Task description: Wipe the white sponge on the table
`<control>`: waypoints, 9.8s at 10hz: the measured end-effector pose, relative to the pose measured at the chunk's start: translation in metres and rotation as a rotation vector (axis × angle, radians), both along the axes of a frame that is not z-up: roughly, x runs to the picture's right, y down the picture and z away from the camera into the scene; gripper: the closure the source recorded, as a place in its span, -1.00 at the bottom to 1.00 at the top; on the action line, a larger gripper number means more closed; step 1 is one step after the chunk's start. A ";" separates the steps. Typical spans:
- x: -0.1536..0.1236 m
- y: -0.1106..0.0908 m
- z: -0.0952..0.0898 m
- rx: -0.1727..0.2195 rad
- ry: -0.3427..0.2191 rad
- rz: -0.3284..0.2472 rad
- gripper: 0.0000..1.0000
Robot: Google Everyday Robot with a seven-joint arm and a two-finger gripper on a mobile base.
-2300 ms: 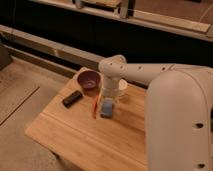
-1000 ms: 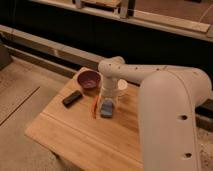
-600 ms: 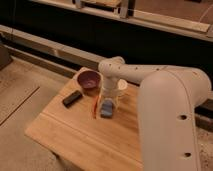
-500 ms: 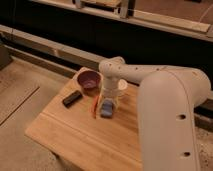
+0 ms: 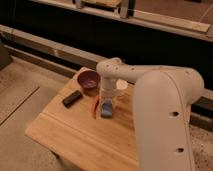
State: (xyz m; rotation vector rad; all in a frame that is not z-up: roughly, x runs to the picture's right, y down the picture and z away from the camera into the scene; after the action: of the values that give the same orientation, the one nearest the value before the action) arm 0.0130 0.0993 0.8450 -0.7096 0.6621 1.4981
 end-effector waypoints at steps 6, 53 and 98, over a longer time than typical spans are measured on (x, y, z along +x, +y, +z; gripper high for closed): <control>-0.005 0.004 -0.001 0.012 -0.001 -0.026 1.00; 0.065 0.026 -0.028 -0.061 0.232 -0.044 1.00; -0.041 0.040 -0.029 0.086 0.034 -0.327 1.00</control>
State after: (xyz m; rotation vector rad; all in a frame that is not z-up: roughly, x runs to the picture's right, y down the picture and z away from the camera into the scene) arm -0.0283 0.1388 0.8158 -0.4842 0.6984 1.2310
